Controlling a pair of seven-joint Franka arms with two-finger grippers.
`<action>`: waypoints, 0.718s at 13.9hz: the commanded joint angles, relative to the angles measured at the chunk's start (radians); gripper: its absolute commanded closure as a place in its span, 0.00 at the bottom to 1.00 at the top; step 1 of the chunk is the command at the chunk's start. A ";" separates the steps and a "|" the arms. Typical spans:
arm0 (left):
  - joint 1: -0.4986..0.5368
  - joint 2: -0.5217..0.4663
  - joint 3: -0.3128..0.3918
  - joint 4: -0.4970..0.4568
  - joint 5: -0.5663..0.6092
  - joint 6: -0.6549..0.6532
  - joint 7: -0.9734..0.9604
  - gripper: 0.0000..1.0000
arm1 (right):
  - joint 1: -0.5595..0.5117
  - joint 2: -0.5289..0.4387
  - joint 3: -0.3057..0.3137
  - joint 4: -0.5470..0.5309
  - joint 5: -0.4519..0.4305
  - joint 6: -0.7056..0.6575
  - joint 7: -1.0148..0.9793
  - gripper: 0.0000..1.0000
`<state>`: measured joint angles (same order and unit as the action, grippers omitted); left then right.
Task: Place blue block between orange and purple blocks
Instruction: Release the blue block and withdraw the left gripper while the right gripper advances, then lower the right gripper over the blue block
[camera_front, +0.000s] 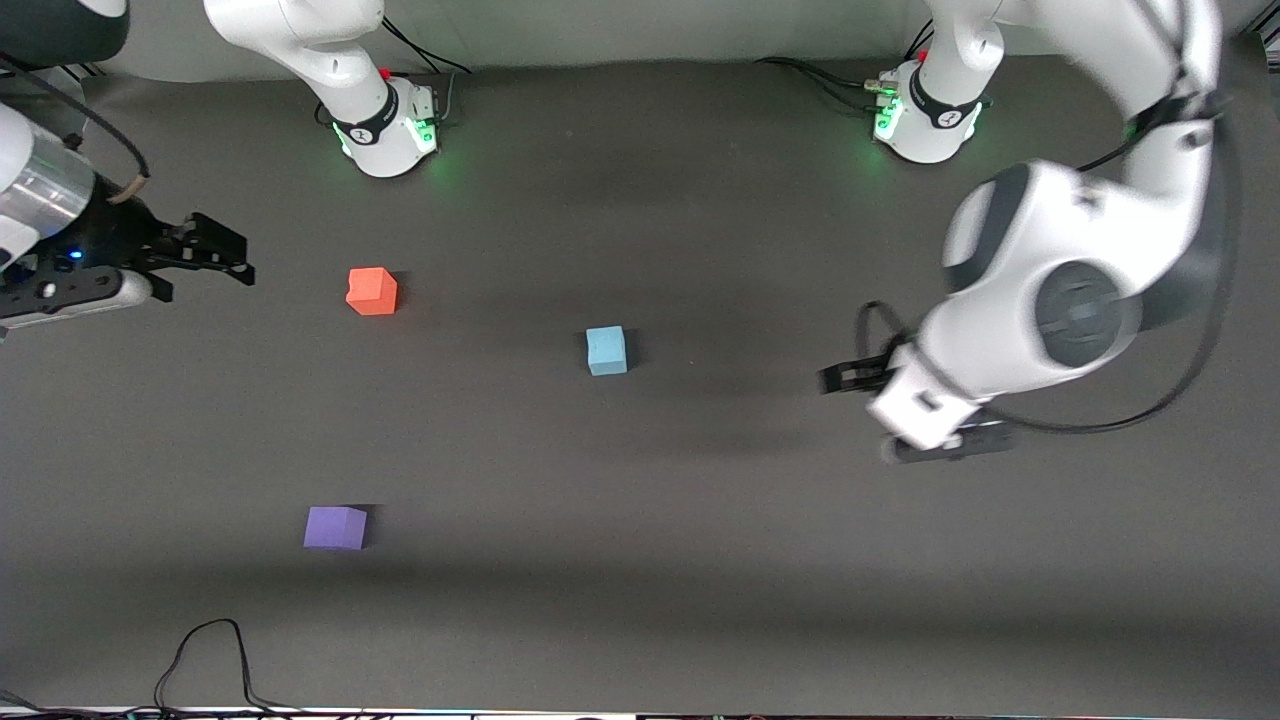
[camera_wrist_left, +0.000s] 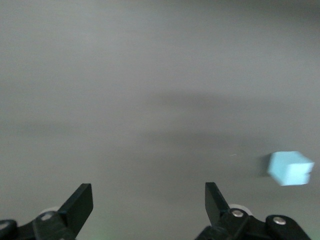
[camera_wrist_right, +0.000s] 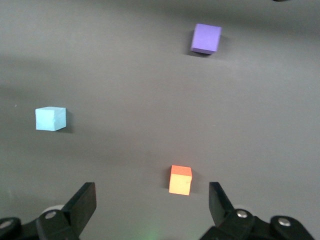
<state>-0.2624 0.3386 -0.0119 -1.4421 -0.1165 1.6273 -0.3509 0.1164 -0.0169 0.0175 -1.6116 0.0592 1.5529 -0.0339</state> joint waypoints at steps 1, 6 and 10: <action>0.084 -0.185 -0.010 -0.213 0.067 0.025 0.131 0.00 | 0.109 0.017 -0.004 0.012 0.036 0.007 0.084 0.00; 0.207 -0.251 -0.010 -0.265 0.086 0.036 0.302 0.00 | 0.435 0.112 -0.002 0.025 0.050 0.139 0.504 0.00; 0.242 -0.289 -0.007 -0.264 0.109 0.026 0.335 0.00 | 0.554 0.210 -0.002 0.022 0.050 0.202 0.572 0.00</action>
<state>-0.0348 0.1027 -0.0091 -1.6680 -0.0271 1.6420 -0.0498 0.6559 0.1450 0.0311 -1.6105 0.1012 1.7406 0.5275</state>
